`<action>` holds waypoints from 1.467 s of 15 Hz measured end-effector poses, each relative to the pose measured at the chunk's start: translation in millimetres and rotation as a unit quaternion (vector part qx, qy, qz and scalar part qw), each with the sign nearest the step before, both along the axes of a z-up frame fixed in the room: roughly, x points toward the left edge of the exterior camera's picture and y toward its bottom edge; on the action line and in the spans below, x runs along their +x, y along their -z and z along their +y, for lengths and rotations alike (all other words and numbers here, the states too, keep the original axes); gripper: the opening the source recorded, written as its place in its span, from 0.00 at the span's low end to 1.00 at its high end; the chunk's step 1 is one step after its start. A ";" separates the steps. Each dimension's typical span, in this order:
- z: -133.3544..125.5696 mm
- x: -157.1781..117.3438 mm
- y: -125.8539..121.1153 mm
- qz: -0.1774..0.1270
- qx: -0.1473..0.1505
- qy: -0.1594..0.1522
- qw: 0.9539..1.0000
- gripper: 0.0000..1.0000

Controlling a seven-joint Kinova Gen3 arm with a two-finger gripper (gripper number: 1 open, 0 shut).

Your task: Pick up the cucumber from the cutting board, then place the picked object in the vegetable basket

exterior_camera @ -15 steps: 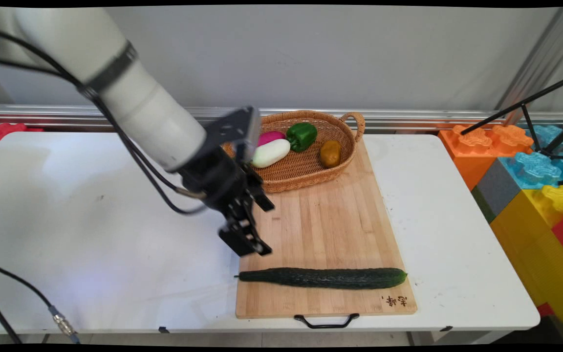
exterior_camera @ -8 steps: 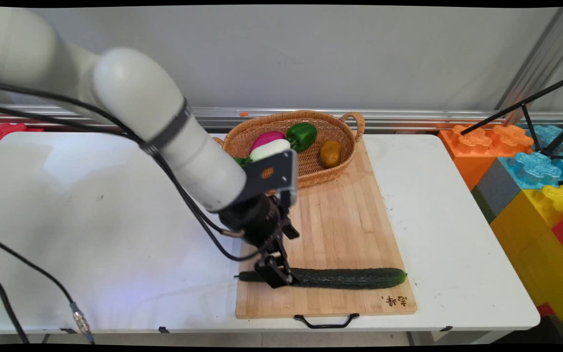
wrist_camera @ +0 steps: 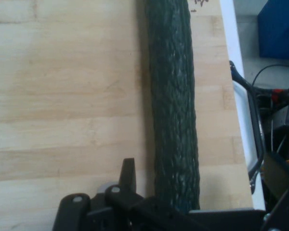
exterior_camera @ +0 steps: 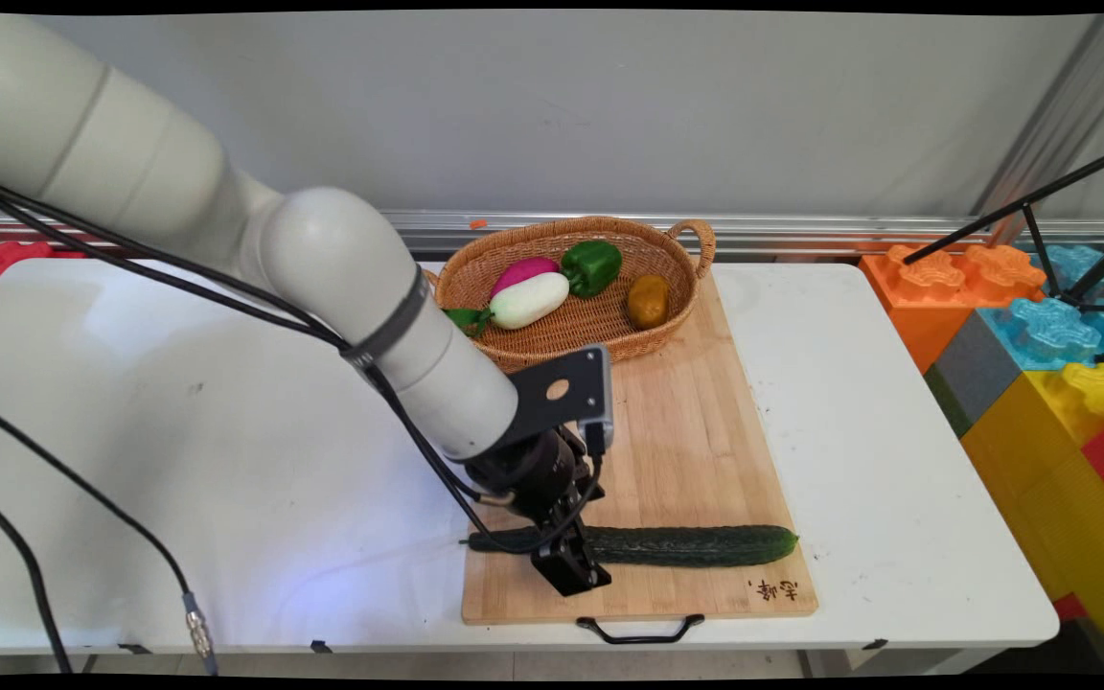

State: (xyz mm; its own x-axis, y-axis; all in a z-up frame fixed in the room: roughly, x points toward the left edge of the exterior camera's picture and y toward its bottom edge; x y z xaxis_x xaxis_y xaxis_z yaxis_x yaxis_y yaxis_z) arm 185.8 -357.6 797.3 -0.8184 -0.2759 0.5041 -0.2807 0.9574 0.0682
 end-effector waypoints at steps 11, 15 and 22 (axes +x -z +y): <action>-8.9 -8.6 28.9 0.007 -0.001 -0.007 1.000 0.00; -12.9 -7.8 29.9 0.008 -0.003 -0.006 1.000 0.00; -30.3 -9.2 -13.6 0.062 0.017 -0.006 0.998 0.00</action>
State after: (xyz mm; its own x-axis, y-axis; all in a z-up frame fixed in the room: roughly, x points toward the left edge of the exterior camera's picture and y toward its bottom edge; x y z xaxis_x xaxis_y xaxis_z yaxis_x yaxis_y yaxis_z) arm 176.5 -387.9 810.9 -0.7477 -0.3027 0.5910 -0.2788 0.9509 0.1344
